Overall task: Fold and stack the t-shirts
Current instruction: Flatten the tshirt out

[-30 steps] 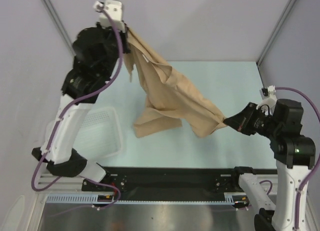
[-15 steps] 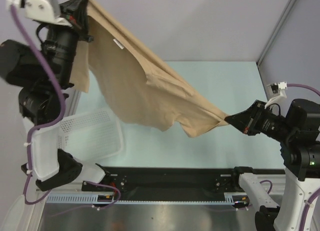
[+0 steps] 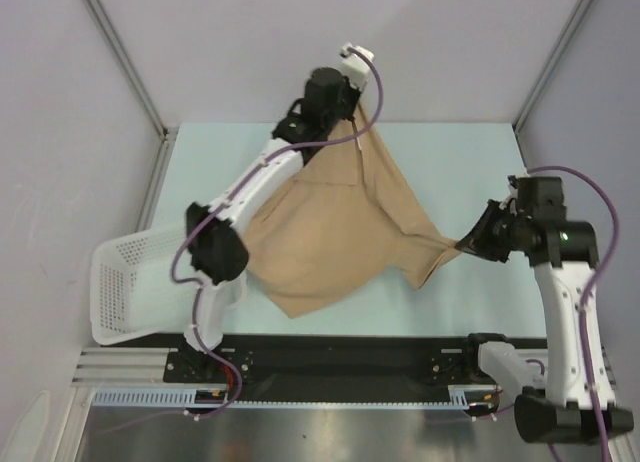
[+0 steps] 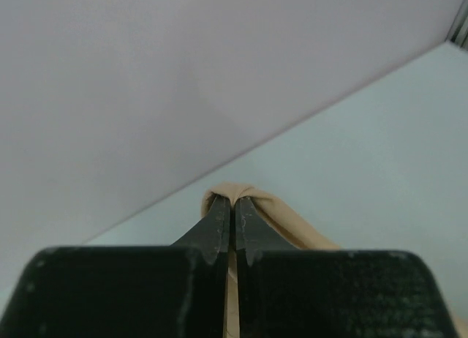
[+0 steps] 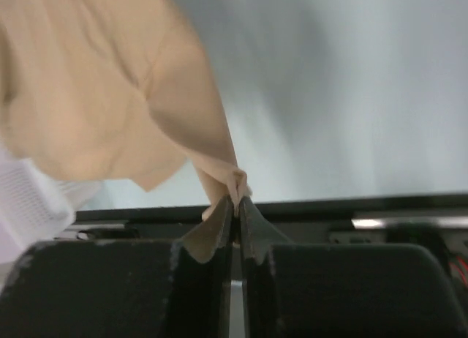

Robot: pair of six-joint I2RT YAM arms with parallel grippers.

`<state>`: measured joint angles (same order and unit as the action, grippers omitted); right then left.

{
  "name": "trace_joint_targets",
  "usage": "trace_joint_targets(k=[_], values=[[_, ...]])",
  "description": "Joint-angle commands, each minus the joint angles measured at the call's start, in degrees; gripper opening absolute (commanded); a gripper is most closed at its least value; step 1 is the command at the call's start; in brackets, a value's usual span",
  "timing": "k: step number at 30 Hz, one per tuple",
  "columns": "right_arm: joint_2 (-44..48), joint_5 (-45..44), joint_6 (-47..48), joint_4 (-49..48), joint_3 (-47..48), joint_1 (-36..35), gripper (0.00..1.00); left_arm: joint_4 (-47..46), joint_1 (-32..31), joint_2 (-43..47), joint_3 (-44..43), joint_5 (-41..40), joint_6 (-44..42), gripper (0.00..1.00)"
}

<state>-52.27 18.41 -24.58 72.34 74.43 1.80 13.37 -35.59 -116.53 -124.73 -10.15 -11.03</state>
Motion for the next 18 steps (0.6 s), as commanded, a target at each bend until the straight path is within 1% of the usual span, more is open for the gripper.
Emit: trace_joint_targets(k=[1, 3, 5, 7, 8, 9, 10, 13, 14, 15, 18], values=[[-5.8, -12.2, -3.0, -0.5, -2.0, -1.6, 0.11, -9.0, 0.3, -8.4, -9.7, 2.1, 3.6, 0.00], [-7.3, -14.8, -3.0, 1.2, -1.9, -1.6, 0.13, -12.8, 0.2, -12.2, -11.1, 2.7, 4.7, 0.00], [-7.8, -17.8, -2.9, 2.5, -3.1, -1.6, 0.13, -14.2, 0.0, -13.4, -12.6, 2.5, 6.5, 0.00], [-7.1, -18.4, -2.8, 2.5, -4.6, -1.2, 0.10, -17.4, -0.2, -13.0, -14.0, 4.0, 8.2, 0.00], [-6.6, -18.4, -2.8, 2.2, -6.7, -1.0, 0.08, -18.1, -0.4, -12.6, -14.5, 4.3, 8.9, 0.00], [-5.9, -18.3, -2.8, 2.1, -7.6, -0.8, 0.00, -19.0, -0.7, -12.0, -15.2, 3.7, 9.0, 0.00], [-5.6, -16.7, -2.7, 1.8, -8.5, -0.8, 0.00, -19.1, -0.8, -11.4, -15.5, 3.4, 8.8, 0.00], [-2.6, -13.5, -1.7, 0.6, -9.2, -1.6, 0.00, -19.6, -0.9, -4.7, -12.3, 1.6, 7.9, 0.00], [-1.7, -12.8, -1.2, 0.0, -8.1, -1.6, 0.00, -20.4, -1.0, -0.1, -8.5, 1.4, 7.3, 0.01], [0.0, -12.4, -0.7, 0.3, -7.1, -1.6, 0.00, -21.5, -1.0, 2.4, -7.0, 1.1, 6.6, 0.00], [2.8, -8.5, 2.2, 1.5, -2.0, -1.6, 0.00, -20.1, -1.0, 9.4, -5.4, 0.6, 4.4, 0.00]])
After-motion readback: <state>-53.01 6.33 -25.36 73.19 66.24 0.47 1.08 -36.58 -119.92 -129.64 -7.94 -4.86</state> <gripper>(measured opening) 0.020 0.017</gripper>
